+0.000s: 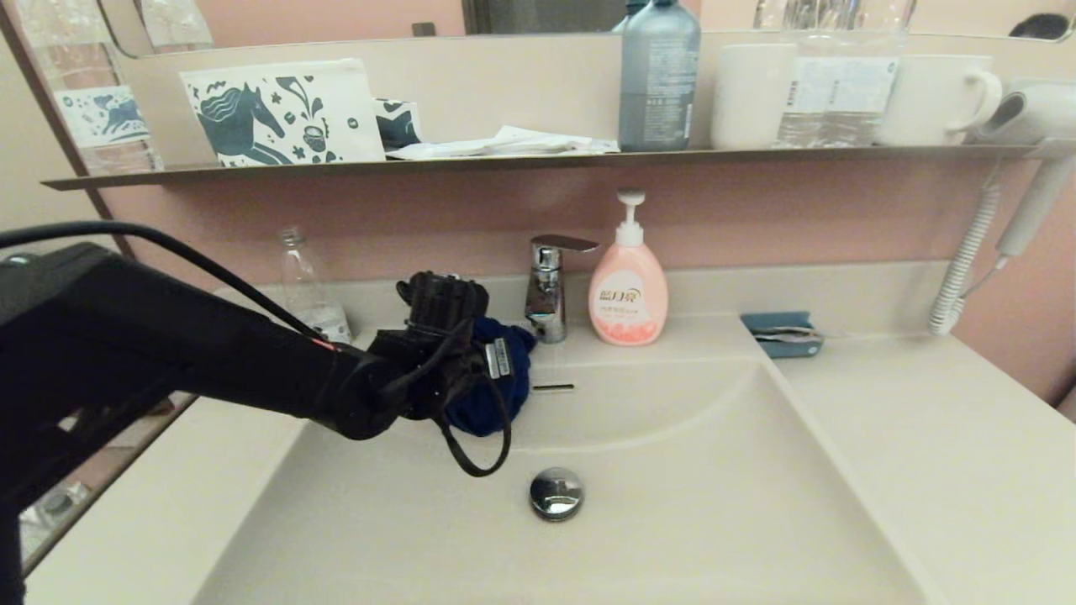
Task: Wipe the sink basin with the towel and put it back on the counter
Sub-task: Wipe the sink
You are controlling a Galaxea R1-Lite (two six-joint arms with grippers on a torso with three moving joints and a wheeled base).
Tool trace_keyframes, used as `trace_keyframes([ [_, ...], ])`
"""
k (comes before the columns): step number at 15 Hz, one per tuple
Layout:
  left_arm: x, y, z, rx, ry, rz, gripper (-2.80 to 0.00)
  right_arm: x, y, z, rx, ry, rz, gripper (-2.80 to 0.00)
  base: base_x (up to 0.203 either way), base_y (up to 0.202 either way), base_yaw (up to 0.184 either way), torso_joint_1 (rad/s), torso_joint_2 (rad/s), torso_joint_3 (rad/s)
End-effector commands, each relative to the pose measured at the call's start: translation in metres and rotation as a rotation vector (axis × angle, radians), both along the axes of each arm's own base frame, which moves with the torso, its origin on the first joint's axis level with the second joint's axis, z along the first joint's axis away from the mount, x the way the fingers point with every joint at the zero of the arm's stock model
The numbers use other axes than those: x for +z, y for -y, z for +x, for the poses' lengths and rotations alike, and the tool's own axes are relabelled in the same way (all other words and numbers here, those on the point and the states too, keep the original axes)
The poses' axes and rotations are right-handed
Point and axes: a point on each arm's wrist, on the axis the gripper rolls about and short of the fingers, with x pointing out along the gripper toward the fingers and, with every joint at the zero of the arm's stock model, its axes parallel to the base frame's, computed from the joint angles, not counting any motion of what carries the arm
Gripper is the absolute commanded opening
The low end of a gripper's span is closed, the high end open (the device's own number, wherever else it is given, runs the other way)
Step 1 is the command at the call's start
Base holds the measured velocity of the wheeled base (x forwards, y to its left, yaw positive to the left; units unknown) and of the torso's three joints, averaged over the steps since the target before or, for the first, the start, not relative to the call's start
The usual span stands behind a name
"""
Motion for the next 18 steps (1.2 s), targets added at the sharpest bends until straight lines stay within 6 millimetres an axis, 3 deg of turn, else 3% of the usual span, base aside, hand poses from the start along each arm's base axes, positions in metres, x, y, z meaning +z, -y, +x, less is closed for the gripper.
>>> trace_keyframes([
  [1,0.01,-0.032,0.008,0.053,0.019,0.008,-2.8,0.0,0.0,0.0,0.0,-0.003,0.0,-2.8,0.0,0.0,0.0,0.0,0.0,0.0],
  [4,0.014,-0.067,0.008,0.085,0.007,0.03,-2.8,0.0,0.0,0.0,0.0,-0.001,0.0,-2.8,0.0,0.0,0.0,0.0,0.0,0.0],
  [7,0.032,-0.082,-0.012,0.097,0.031,0.032,-2.8,0.0,0.0,0.0,0.0,-0.001,0.0,-2.8,0.0,0.0,0.0,0.0,0.0,0.0],
  [13,0.087,-0.078,-0.101,0.042,0.046,0.023,-2.8,0.0,0.0,0.0,0.0,-0.001,0.0,-2.8,0.0,0.0,0.0,0.0,0.0,0.0],
  [16,0.108,-0.095,-0.141,0.065,0.04,0.037,-2.8,0.0,0.0,0.0,0.0,-0.001,0.0,-2.8,0.0,0.0,0.0,0.0,0.0,0.0],
  [18,0.114,-0.119,-0.156,0.09,0.006,0.072,-2.8,0.0,0.0,0.0,0.0,0.0,0.0,-2.8,0.0,0.0,0.0,0.0,0.0,0.0],
])
